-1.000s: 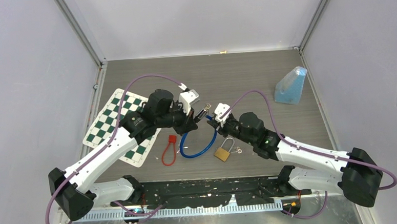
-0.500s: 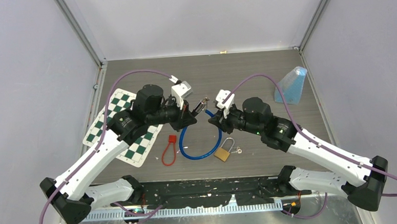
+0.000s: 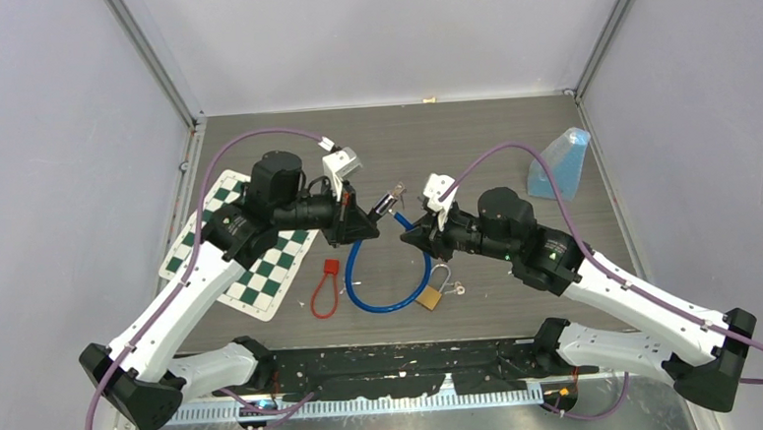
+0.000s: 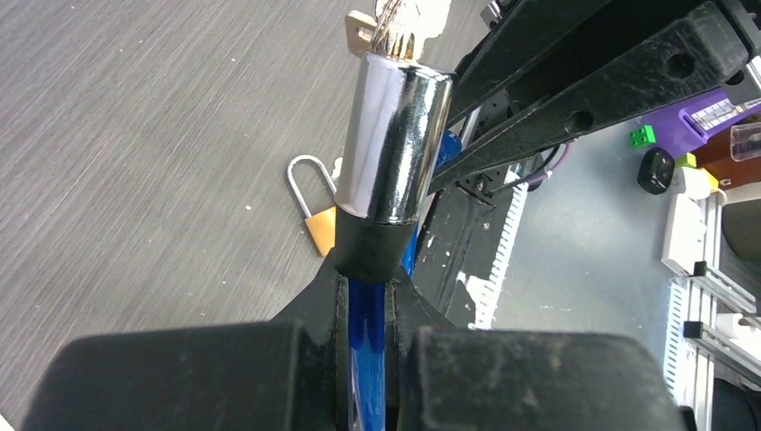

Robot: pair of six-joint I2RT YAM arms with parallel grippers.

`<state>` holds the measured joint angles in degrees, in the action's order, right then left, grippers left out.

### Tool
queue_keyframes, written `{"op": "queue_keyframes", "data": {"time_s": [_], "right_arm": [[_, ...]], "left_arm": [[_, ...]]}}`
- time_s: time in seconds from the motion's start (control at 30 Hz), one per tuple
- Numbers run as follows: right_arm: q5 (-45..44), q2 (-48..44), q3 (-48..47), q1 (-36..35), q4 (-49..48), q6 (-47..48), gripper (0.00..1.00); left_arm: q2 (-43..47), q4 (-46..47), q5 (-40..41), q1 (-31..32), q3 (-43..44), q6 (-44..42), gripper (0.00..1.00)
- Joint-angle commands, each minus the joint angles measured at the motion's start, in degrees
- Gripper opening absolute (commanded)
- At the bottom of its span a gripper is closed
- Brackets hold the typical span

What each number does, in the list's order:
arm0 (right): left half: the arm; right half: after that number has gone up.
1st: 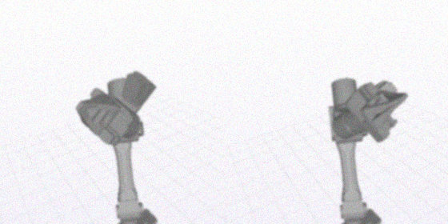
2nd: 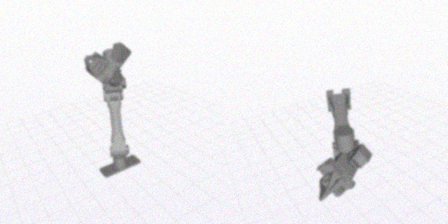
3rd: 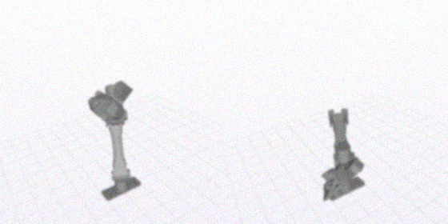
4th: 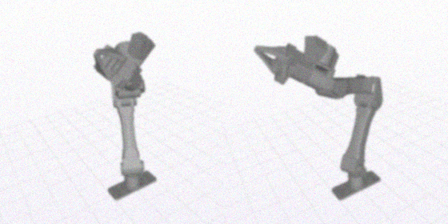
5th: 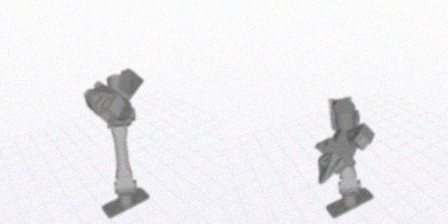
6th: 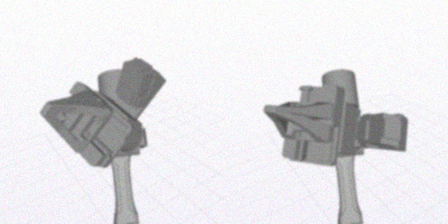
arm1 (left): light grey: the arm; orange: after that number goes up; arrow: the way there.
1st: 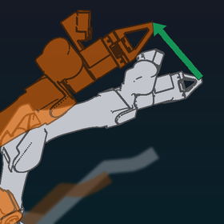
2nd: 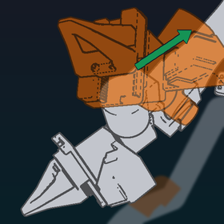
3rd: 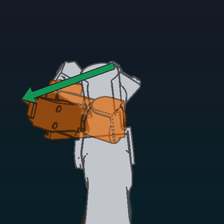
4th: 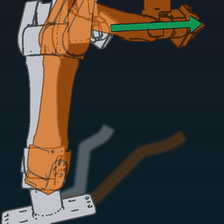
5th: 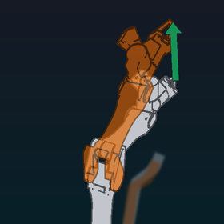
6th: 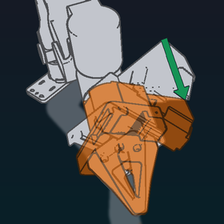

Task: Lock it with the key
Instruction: Lock the lock.

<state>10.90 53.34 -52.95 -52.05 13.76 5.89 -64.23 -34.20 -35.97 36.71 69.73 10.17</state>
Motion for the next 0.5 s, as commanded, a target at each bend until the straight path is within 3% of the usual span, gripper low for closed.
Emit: {"op": "queue_keyframes", "data": {"time_s": [0.0, 0.2, 0.47], "right_arm": [[3.9, -1.3, -4.5, -1.6, -12.1, 0.2, 0.05], [-2.9, -0.4, 0.7, -1.6, -21.1, 0.6, 0.05], [-6.3, 6.4, 17.9, -1.6, -53.1, 3.4, 0.05]], "left_arm": [[-0.1, 1.3, -4.4, -0.1, 0.0, -2.3, 0.00], [1.8, 1.2, -3.4, 0.5, -3.6, -8.3, 0.00], [3.7, 3.6, 10.4, 3.5, -10.4, -16.1, 0.00]]}}
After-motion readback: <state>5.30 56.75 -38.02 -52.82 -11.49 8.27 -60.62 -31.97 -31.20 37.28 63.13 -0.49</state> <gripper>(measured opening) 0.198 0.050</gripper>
